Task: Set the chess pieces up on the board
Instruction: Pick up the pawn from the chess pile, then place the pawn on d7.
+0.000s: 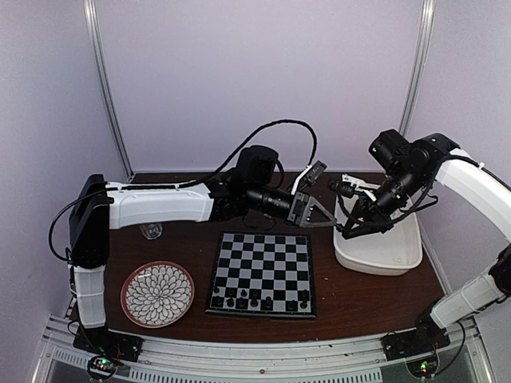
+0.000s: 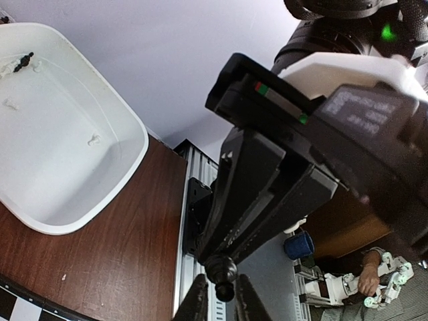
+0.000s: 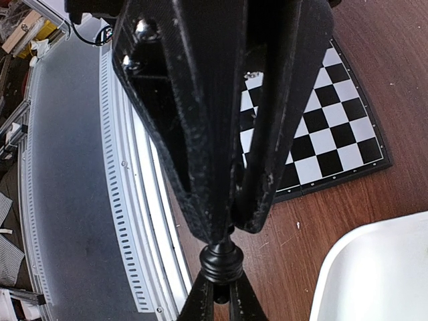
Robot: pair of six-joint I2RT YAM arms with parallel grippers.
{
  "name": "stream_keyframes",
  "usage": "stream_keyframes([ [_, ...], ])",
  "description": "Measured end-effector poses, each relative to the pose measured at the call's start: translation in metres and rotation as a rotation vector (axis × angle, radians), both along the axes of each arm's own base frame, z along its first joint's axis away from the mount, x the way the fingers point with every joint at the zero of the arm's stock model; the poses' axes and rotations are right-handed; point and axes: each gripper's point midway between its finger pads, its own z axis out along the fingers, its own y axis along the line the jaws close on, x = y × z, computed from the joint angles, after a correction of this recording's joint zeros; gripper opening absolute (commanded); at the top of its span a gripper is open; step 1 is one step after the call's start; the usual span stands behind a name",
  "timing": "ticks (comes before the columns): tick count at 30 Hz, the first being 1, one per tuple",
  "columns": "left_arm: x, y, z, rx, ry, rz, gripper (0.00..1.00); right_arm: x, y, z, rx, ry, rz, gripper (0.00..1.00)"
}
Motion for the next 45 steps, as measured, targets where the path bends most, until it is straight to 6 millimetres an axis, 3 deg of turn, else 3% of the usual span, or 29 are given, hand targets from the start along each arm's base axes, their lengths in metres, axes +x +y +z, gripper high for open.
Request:
stream_keyframes([
  [12,0.002,0.004,-0.002,0.017,-0.024,0.007,0.04,0.001,-0.002,-0.008,-0.017,0.005,-0.005,0.02],
  [19,0.004,0.037,-0.012,0.132,-0.104,0.058,0.04,-0.001,-0.01,-0.023,-0.041,0.032,-0.032,0.02],
  [22,0.004,0.051,-0.028,0.221,-0.154,0.079,0.04,0.0,-0.014,-0.021,-0.033,0.019,-0.048,0.02],
  [25,0.0,0.063,-0.057,0.352,-0.214,0.09,0.03,0.004,-0.018,-0.018,-0.024,0.003,-0.068,0.02],
  [30,-0.024,0.085,-0.104,0.597,-0.339,0.044,0.04,0.01,-0.023,-0.019,-0.018,-0.001,-0.109,0.03],
  [36,-0.036,0.103,-0.136,0.797,-0.458,-0.011,0.03,0.014,-0.023,-0.02,-0.022,-0.009,-0.123,0.03],
  [45,-0.027,0.129,-0.171,0.985,-0.504,-0.016,0.03,0.017,-0.024,-0.021,-0.024,-0.013,-0.138,0.04],
])
